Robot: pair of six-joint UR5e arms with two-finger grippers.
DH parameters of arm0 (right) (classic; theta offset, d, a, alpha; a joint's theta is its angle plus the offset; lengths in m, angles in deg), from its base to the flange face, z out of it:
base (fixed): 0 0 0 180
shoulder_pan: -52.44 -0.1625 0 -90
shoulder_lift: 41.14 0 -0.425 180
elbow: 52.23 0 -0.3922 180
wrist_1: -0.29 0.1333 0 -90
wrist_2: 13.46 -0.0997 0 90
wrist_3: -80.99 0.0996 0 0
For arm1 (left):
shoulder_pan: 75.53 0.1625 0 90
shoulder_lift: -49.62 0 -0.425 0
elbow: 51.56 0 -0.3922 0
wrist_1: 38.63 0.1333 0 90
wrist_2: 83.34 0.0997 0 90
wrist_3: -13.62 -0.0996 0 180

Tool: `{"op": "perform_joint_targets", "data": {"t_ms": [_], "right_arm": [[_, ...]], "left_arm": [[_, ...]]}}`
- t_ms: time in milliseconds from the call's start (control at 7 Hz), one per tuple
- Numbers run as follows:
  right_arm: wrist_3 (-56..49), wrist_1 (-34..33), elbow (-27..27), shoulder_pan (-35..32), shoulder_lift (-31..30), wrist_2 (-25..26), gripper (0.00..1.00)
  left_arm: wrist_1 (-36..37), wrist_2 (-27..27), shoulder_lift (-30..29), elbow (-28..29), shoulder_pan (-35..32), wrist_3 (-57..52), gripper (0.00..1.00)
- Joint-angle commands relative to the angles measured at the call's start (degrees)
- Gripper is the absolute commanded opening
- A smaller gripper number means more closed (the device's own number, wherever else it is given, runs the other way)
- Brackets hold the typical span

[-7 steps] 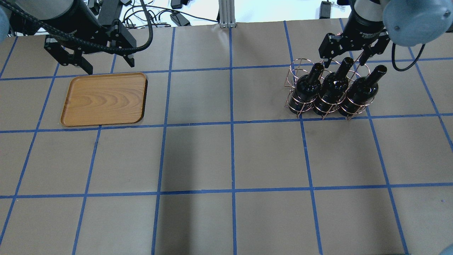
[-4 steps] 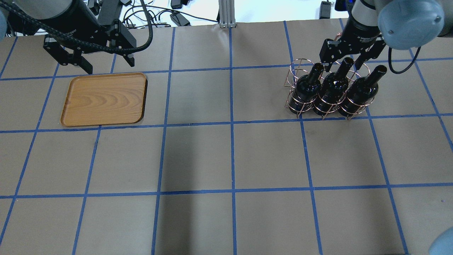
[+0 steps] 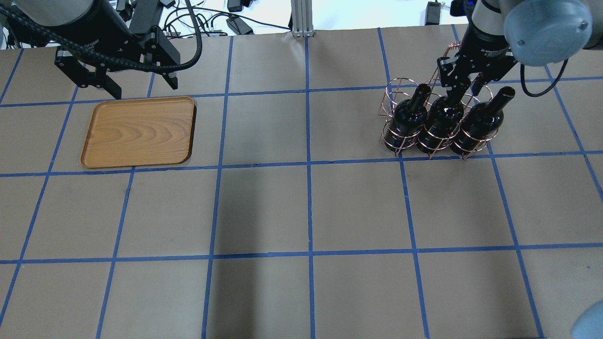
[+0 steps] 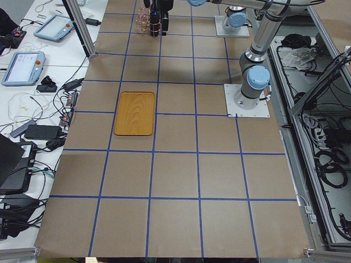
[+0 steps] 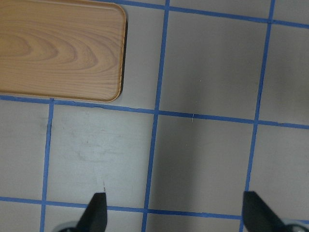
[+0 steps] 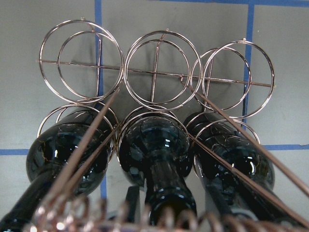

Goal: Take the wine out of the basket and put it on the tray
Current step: 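Lower the right gripper onto the nearest bottle's neck and close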

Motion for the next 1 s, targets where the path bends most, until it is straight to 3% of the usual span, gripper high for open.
{"op": "perform_joint_targets", "data": {"t_ms": [0,571,857], "right_arm": [[0.07,-0.15,0.0,0.0,0.0,-0.56,0.44],[0.07,-2.16,0.53,0.0,0.27,-0.65,0.43],[-1.5,-2.18,0.53,0.0,0.35,-1.6,0.34]], "left_arm": [[-0.77,0.09,0.34,0.0,-0.01,-0.05,1.0],[-1.04,0.0,0.51,0.0,-0.01,0.04,1.0],[-1.3,0.0,0.6,0.0,-0.01,0.04,1.0]]}}
